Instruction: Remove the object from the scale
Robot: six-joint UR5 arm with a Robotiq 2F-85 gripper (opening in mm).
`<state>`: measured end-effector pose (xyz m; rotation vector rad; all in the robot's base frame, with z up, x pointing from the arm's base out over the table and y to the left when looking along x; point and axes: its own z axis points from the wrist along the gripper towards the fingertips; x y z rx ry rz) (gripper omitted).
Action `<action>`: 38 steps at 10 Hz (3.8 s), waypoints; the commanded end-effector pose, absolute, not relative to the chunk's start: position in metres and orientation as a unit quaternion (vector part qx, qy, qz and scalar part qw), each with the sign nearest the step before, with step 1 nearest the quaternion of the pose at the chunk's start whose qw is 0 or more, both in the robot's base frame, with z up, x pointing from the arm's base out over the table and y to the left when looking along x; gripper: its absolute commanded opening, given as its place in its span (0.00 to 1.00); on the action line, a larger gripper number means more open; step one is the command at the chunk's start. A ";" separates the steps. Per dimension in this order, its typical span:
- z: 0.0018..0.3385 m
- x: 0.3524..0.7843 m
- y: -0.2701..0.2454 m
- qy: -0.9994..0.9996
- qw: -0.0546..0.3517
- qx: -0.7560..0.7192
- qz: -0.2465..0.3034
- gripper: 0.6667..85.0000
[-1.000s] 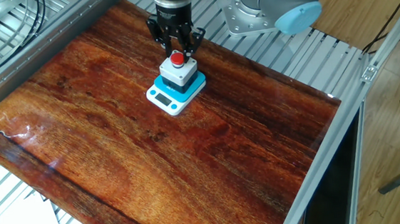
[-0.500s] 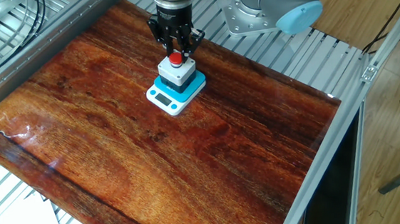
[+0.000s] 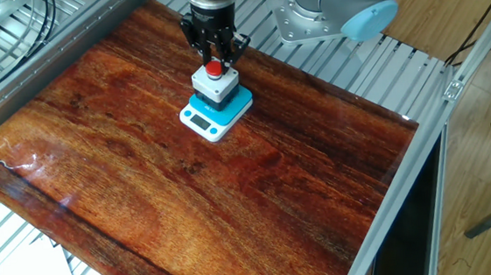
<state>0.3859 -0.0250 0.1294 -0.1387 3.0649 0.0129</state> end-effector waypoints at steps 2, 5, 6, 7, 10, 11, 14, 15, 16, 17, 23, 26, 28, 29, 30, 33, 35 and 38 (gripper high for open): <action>0.163 0.394 -0.033 0.998 0.018 -0.053 0.001 0.11; 0.163 0.397 -0.030 0.998 0.023 -0.053 0.007 0.05; 0.164 0.404 -0.025 0.998 0.037 -0.054 0.016 0.04; 0.164 0.409 -0.020 0.997 0.048 -0.058 0.026 0.05; 0.164 0.405 -0.019 0.996 0.040 -0.071 0.027 0.05; 0.166 0.417 -0.010 0.997 0.026 -0.070 0.025 0.03; 0.168 0.466 0.029 0.997 0.006 -0.069 0.025 0.02; 0.166 0.479 0.042 0.998 0.005 -0.065 0.022 0.00; 0.164 0.491 0.052 0.997 0.009 -0.066 0.026 0.00; 0.162 0.497 0.054 0.997 0.012 -0.071 0.029 0.00; 0.162 0.518 0.045 0.996 0.056 -0.068 0.018 0.00; 0.162 0.519 0.044 0.995 0.057 -0.074 0.016 0.00; 0.164 0.546 0.068 0.996 0.040 -0.073 0.017 0.00; 0.163 0.558 0.075 0.996 0.035 -0.076 0.020 0.00; 0.161 0.569 0.081 0.996 0.033 -0.078 0.025 0.00; 0.150 0.573 0.069 0.995 0.039 -0.082 0.039 0.00; 0.144 0.588 0.062 0.995 0.046 -0.090 0.028 0.00; 0.138 0.605 0.046 0.991 0.052 -0.115 0.040 0.00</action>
